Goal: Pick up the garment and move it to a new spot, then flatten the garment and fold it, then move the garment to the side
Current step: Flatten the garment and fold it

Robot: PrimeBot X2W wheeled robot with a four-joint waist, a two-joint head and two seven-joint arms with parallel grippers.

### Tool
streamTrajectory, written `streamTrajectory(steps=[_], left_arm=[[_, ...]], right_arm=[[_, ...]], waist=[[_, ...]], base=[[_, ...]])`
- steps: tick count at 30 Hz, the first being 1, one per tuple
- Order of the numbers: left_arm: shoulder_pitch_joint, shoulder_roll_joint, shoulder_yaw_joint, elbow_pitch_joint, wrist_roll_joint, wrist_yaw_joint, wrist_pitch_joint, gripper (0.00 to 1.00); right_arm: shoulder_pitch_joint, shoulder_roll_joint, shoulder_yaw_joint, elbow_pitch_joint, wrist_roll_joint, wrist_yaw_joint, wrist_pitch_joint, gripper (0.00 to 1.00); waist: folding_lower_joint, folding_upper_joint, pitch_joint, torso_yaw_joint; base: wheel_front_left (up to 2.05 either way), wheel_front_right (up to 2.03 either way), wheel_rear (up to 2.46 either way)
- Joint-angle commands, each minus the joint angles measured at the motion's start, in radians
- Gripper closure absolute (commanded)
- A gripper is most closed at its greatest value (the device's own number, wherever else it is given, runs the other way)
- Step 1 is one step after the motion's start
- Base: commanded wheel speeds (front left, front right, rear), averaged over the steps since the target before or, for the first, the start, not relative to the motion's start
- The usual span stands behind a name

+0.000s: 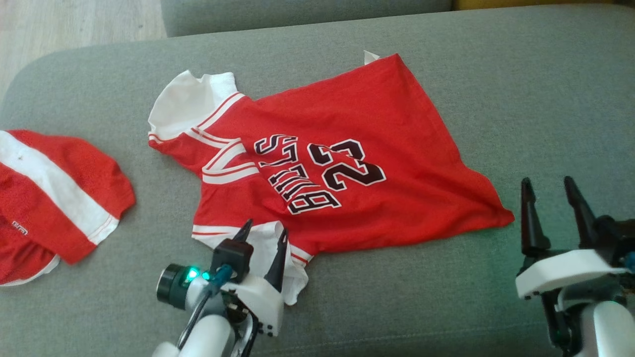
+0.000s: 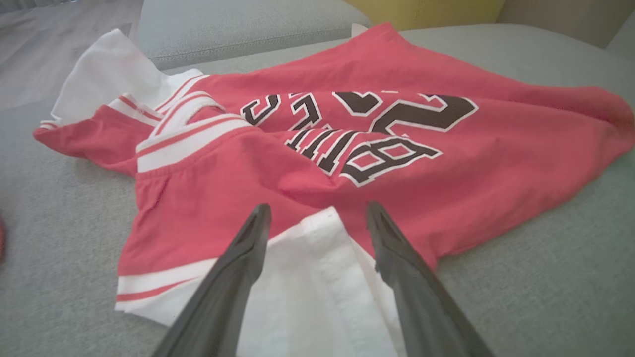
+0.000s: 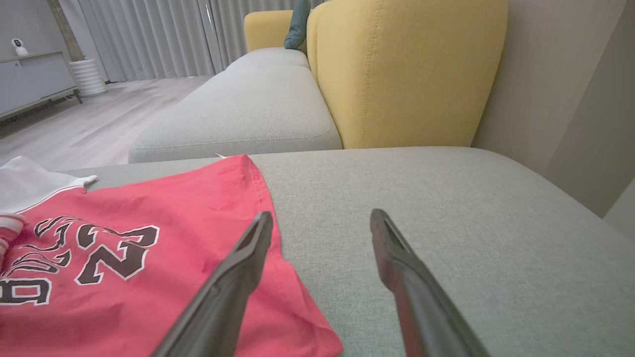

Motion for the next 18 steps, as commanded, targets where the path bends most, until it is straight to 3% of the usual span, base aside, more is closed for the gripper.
streamTrajectory(steps=[1,3,5,8,18], left_arm=[[-0.043,0.002,0.022,-0.013,0.012,0.004,0.001,0.0],[-0.058,0.007,0.009,0.012,0.029,0.008,0.009,0.03],[-0.071,0.009,0.0,0.032,0.04,0.011,0.016,0.51],[-0.089,0.01,-0.008,0.055,0.051,0.018,0.015,1.0],[-0.08,0.025,-0.013,0.039,0.04,0.024,-0.039,1.0]], right_arm=[[-0.043,-0.006,0.031,-0.027,0.007,0.007,-0.013,0.0],[-0.047,-0.006,0.04,-0.021,0.012,0.007,-0.015,0.0],[-0.05,-0.006,0.044,-0.016,0.015,0.007,-0.018,0.0],[-0.056,-0.006,0.048,-0.007,0.02,0.007,-0.024,0.0],[-0.056,-0.006,0.036,0.006,0.029,0.007,-0.038,0.0]], waist=[[0.0,0.0,0.0,0.001],[0.0,0.0,0.001,0.003],[0.0,0.0,0.002,0.006],[0.0,0.0,0.004,0.013],[0.0,0.0,-0.004,0.051]], base=[[0.0,0.0,0.0],[0.0,0.0,0.0],[0.0,0.0,0.0],[0.0,0.0,0.0],[0.0,0.0,0.0]])
